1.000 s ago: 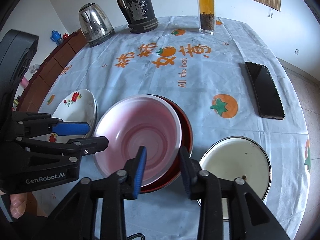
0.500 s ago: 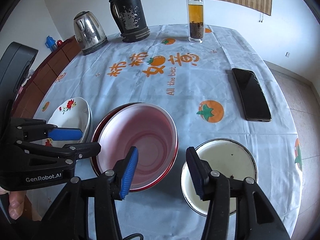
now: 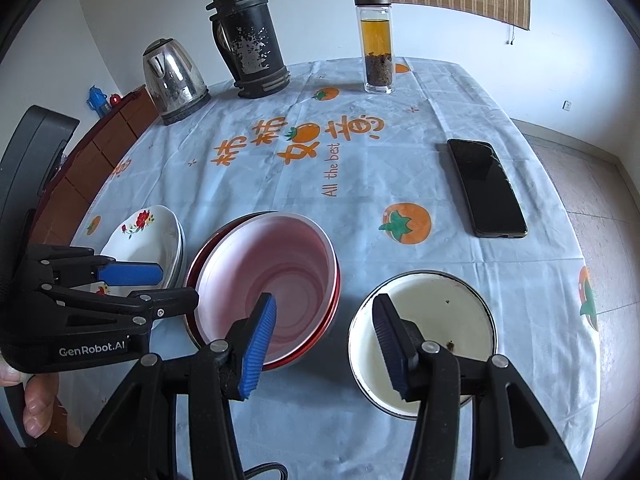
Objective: Organize plates and bowls
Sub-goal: 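Move the right gripper to the cream enamel bowl rim and close it, then lift the enamel bowl with the right gripper and carry it over the pink bowl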
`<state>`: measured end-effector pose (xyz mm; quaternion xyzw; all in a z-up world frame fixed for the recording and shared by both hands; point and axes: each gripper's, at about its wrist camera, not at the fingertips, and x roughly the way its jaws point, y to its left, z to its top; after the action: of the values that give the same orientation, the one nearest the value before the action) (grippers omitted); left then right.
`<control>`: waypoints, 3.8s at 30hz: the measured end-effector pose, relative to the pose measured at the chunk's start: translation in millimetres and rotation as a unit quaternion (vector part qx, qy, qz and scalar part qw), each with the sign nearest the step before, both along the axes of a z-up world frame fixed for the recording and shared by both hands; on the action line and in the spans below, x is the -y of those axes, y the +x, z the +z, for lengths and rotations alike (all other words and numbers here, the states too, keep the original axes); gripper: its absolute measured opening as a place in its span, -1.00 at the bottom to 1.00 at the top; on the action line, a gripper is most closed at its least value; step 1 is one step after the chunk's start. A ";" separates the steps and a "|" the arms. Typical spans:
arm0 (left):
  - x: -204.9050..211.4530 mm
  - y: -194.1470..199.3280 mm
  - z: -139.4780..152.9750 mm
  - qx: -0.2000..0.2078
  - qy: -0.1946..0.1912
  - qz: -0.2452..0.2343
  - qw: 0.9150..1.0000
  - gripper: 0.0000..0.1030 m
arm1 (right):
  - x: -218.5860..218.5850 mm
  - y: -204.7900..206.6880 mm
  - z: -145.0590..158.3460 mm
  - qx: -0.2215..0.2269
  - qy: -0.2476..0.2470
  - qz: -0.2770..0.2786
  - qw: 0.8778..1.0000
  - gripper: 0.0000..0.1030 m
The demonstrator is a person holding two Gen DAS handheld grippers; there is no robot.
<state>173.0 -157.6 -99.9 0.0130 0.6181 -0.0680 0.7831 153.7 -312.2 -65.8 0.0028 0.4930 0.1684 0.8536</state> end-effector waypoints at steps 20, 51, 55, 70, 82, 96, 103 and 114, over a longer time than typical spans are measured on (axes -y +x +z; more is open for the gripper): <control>51.7 -13.9 13.6 0.019 -0.024 -0.053 0.998 -0.11 | 91.5 -25.6 -19.9 -0.027 -0.017 -0.119 0.992 -0.16; 99.1 30.0 -5.9 0.025 0.023 -0.072 0.997 -0.18 | 106.0 -11.7 -45.5 -0.055 0.006 -0.114 0.992 -0.29; 98.8 28.2 -4.0 0.025 0.016 -0.070 0.997 -0.18 | 104.9 -10.0 -48.0 -0.056 0.006 -0.112 0.992 -0.32; 122.7 13.4 1.7 0.001 -0.035 -0.102 0.994 -0.63 | 110.5 -7.9 -49.0 -0.061 0.008 -0.111 0.992 -0.83; 137.6 0.2 -7.1 -0.026 -0.046 -0.126 0.991 -0.65 | 124.5 -14.5 -49.6 -0.059 0.019 -0.130 0.990 -0.85; 142.2 -0.1 -12.0 -0.038 -0.058 -0.133 0.989 -0.94 | 125.0 -20.0 -43.9 -0.055 0.038 -0.126 0.990 -0.85; 149.7 -6.6 -3.6 -0.031 -0.062 -0.145 0.987 -0.94 | 109.2 -18.5 -30.6 -0.046 0.032 -0.100 0.993 -0.85; 128.6 -6.4 -15.1 -0.044 -0.064 -0.110 0.991 -0.93 | 118.5 -18.4 -44.2 -0.057 0.025 -0.111 0.992 -0.85</control>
<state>166.6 -286.3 -115.0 0.0279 0.6414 -0.1931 0.7420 135.3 -430.7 -110.0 0.0885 0.5334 0.0846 0.8369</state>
